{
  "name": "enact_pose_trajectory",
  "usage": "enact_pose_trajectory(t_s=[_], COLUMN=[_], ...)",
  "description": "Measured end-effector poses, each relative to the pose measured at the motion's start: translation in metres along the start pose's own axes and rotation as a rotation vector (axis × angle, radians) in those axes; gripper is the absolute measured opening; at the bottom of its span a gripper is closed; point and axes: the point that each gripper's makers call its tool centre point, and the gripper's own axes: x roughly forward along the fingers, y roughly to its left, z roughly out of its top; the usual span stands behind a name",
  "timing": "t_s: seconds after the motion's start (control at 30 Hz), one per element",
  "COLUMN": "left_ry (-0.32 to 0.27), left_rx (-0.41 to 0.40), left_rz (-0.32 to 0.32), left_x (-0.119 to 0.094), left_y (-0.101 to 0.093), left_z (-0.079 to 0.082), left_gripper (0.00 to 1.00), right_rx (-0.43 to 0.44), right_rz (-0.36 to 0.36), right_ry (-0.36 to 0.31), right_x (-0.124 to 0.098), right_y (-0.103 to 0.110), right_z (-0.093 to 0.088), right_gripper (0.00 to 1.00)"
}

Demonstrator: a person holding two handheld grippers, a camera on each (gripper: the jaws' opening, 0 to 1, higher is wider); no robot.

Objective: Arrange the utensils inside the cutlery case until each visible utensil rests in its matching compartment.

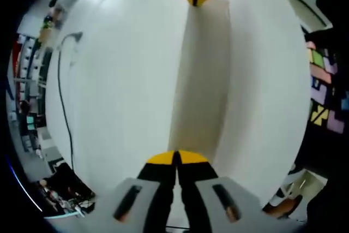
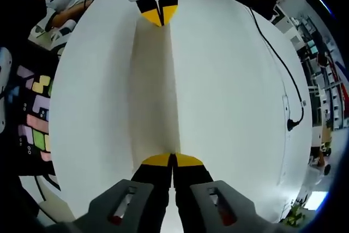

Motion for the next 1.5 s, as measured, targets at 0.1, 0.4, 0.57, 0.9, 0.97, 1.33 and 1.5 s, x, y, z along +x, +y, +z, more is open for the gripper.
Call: enact_pose_trajectory(t_s=[0.1,0.4,0.57,0.9,0.97,1.33,1.5], left_ry=[-0.003,-0.068,-0.169,-0.224,-0.239,-0.241,-0.253], left_rx=[0.000,0.027,0.064,0.168,0.160,0.092,0.073], left_rz=[0.000,0.023,0.033,-0.008,-0.016,-0.139,-0.126], left_x=[0.000,-0.004,-0.021,-0.015,-0.015,-0.008,-0.007], left_y=[0.000,0.006,0.006,-0.009,-0.009,-0.030,-0.025], left_z=[0.000,0.010,0.027,0.034,0.033,0.024,0.024], left_gripper=[0.00,0.01,0.15,0.44,0.42,0.47,0.45], right_rx=[0.009,0.072,0.056,-0.051,-0.058,-0.059,-0.038], right_rz=[0.007,0.154,0.123,0.137,0.146,0.146,0.168], right_ry=[-0.016,-0.166,-0.258,-0.235,-0.223,-0.171,-0.136], right_x=[-0.001,-0.005,-0.018,-0.005,0.001,0.016,0.024], right_y=[0.000,0.008,-0.001,0.022,0.024,0.026,0.028], right_z=[0.000,0.001,0.008,0.009,0.008,0.007,0.006], right_gripper=[0.00,0.03,0.24,0.55,0.55,0.49,0.44])
